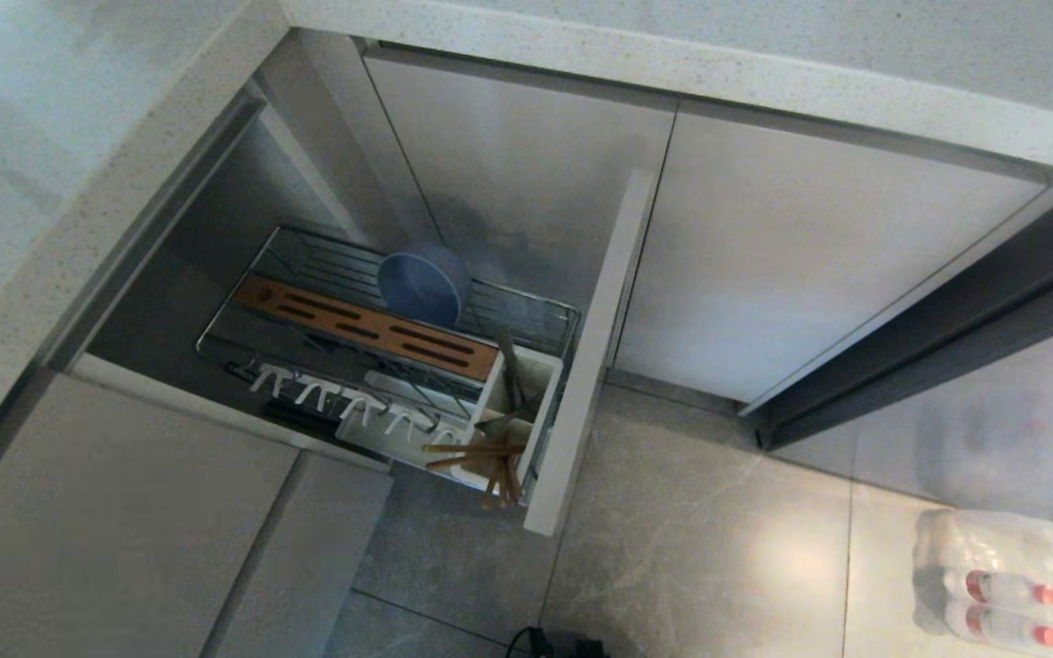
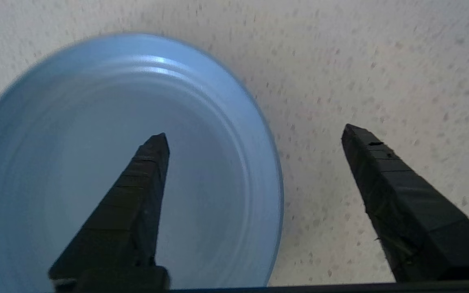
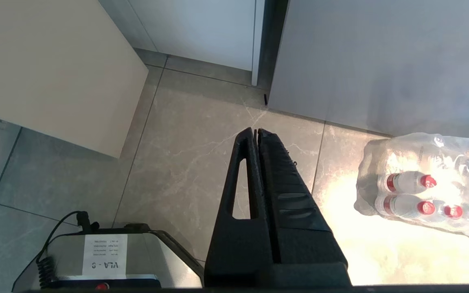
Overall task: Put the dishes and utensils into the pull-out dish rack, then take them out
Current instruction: Pick up the plate and place it in the cupboard
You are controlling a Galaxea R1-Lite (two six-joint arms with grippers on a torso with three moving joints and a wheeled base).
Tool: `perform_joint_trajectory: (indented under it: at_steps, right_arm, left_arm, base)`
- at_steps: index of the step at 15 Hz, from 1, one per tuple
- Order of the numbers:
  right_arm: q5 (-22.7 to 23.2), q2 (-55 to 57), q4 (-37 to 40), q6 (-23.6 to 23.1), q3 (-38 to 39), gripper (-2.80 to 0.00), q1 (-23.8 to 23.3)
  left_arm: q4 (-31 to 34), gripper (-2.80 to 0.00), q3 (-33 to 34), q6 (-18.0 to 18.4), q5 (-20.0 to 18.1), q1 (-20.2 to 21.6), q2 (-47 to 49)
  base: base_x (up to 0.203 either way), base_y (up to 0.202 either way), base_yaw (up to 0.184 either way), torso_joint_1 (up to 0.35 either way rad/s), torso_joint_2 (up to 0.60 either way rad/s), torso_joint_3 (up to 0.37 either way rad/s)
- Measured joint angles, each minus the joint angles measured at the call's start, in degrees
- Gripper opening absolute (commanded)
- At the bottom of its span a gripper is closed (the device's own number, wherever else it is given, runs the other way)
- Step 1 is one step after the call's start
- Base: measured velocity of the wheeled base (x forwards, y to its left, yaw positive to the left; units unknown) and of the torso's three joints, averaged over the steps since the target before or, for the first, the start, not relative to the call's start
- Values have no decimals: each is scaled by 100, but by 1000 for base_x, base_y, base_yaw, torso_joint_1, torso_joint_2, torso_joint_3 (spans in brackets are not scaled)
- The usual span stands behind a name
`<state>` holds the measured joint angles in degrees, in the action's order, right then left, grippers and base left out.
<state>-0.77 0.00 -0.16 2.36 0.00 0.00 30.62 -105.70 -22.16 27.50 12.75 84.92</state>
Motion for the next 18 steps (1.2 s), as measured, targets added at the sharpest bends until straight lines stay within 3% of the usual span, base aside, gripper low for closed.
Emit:
perform_joint_trajectory:
  at_steps: [18]
  right_arm:
    - [-2,0,0,-1,0,-280,0]
  left_arm:
    - [-34,0,69,6,0,268,343]
  base:
    - [0,0,0,0,0,0]
